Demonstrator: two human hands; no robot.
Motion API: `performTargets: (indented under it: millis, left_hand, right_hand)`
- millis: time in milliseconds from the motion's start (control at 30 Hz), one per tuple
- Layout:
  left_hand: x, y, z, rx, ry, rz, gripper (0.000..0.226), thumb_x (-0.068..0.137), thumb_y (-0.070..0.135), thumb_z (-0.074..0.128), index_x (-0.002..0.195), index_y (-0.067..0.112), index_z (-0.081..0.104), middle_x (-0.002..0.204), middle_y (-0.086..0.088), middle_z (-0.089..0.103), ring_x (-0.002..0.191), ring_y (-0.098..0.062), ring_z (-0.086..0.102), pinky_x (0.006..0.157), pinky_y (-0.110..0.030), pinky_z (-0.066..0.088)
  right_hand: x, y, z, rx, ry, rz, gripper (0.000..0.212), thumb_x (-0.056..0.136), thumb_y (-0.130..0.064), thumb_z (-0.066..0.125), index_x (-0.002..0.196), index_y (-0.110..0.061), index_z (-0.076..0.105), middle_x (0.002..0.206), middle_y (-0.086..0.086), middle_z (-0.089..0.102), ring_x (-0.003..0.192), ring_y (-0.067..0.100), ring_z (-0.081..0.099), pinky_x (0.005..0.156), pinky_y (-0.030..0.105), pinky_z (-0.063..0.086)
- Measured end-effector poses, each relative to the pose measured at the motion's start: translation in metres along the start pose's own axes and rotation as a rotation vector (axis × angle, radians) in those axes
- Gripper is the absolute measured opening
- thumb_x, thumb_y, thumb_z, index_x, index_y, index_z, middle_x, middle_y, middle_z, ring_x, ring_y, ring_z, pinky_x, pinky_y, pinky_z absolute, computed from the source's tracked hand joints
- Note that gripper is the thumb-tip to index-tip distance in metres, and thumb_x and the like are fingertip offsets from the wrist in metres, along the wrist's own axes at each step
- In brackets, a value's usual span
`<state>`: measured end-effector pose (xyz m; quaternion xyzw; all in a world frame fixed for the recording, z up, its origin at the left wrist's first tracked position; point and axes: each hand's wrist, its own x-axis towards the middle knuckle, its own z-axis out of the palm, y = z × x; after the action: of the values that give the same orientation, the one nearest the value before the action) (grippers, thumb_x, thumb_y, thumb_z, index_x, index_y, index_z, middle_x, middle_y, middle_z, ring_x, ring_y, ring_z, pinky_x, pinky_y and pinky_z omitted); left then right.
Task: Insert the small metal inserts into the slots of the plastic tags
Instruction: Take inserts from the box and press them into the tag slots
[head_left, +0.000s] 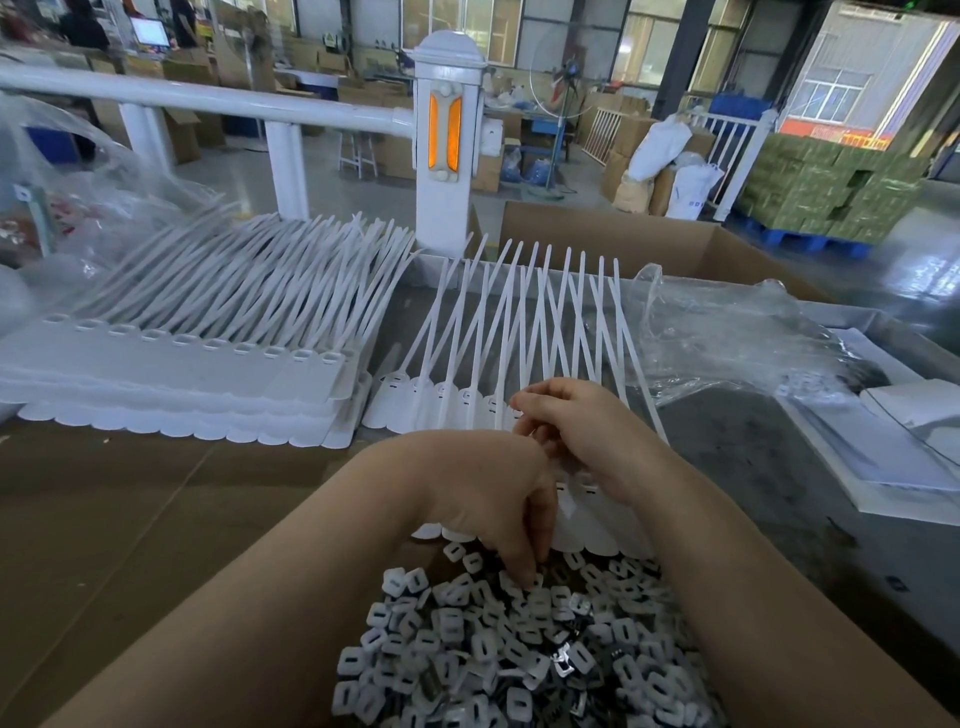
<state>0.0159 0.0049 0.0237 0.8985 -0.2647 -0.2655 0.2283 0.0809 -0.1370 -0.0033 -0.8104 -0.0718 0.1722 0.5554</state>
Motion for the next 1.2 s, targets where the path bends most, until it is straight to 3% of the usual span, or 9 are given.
performTargets:
  millis: [167,333,533,633,700,833,1067,1200]
  left_hand:
    - [0.000,-0.002,-0.001,-0.020,-0.008,-0.006,0.014,0.080,0.026,0.080,0.074,0.032,0.068,0.082,0.009,0.072,0.068,0.003,0.062,0.056,-0.001,0.040]
    - [-0.009,-0.007,-0.010,-0.228,0.034,0.020,0.007,0.082,0.018,0.078,0.080,0.021,0.073,0.074,0.004,0.074,0.062,-0.004,0.068,0.060,-0.011,0.050]
    - [-0.008,-0.028,-0.020,-0.409,0.745,-0.021,0.011,0.081,0.018,0.080,0.077,0.027,0.075,0.071,0.006,0.074,0.067,-0.010,0.070,0.067,-0.024,0.060]
    - [-0.003,-0.033,-0.016,-0.370,0.915,-0.053,0.016,0.082,0.017,0.079,0.075,0.030,0.074,0.069,0.013,0.072,0.066,-0.006,0.069,0.063,-0.018,0.057]
    - [-0.001,-0.032,-0.014,-0.331,0.951,-0.055,0.016,0.081,0.016,0.079,0.074,0.030,0.074,0.069,0.017,0.071,0.065,-0.004,0.068,0.061,-0.019,0.057]
    - [0.001,-0.030,-0.010,-0.287,0.944,-0.042,0.010,0.080,0.018,0.081,0.079,0.027,0.078,0.075,0.012,0.073,0.069,-0.004,0.069,0.072,-0.030,0.059]
    - [0.002,-0.031,-0.005,-0.201,1.030,-0.002,0.008,0.081,0.018,0.081,0.078,0.026,0.078,0.075,0.014,0.071,0.067,-0.002,0.066,0.067,-0.026,0.057]
    - [0.003,-0.033,-0.005,-0.186,1.014,0.001,0.012,0.080,0.017,0.081,0.076,0.028,0.077,0.073,0.015,0.068,0.066,0.001,0.064,0.059,-0.015,0.053]
  right_hand:
    - [0.000,-0.001,0.001,0.005,-0.001,0.005,0.014,0.096,-0.029,0.064,0.099,-0.016,0.069,0.077,-0.003,0.074,0.051,0.009,0.058,0.049,0.027,0.043]
    - [-0.003,-0.004,0.002,0.011,0.002,0.013,0.013,0.097,-0.027,0.063,0.099,-0.016,0.069,0.066,-0.008,0.070,0.051,0.010,0.059,0.045,0.023,0.043]
    - [-0.006,-0.006,-0.001,0.001,-0.017,0.013,0.018,0.097,-0.029,0.061,0.089,-0.017,0.072,0.068,-0.002,0.067,0.054,0.010,0.053,0.048,0.023,0.037]
    - [-0.006,-0.007,-0.001,0.042,-0.030,0.024,0.030,0.096,-0.035,0.063,0.076,-0.017,0.078,0.075,-0.003,0.070,0.059,0.008,0.052,0.055,0.023,0.039]
    - [-0.007,-0.007,-0.001,0.083,-0.041,0.024,0.032,0.097,-0.034,0.063,0.075,-0.015,0.078,0.073,-0.003,0.070,0.058,0.006,0.052,0.054,0.021,0.042]
    - [-0.008,-0.010,-0.002,0.124,-0.040,0.028,0.023,0.096,-0.026,0.065,0.081,-0.011,0.073,0.073,0.000,0.069,0.055,0.006,0.052,0.047,0.016,0.041]
    - [-0.010,-0.012,-0.004,0.238,-0.068,0.080,0.011,0.095,-0.014,0.065,0.094,-0.004,0.069,0.074,0.003,0.066,0.054,0.008,0.051,0.043,0.019,0.041]
    - [-0.010,-0.011,-0.004,0.256,-0.035,0.078,0.005,0.093,-0.007,0.067,0.096,-0.003,0.068,0.068,0.002,0.065,0.052,0.009,0.050,0.040,0.019,0.040]
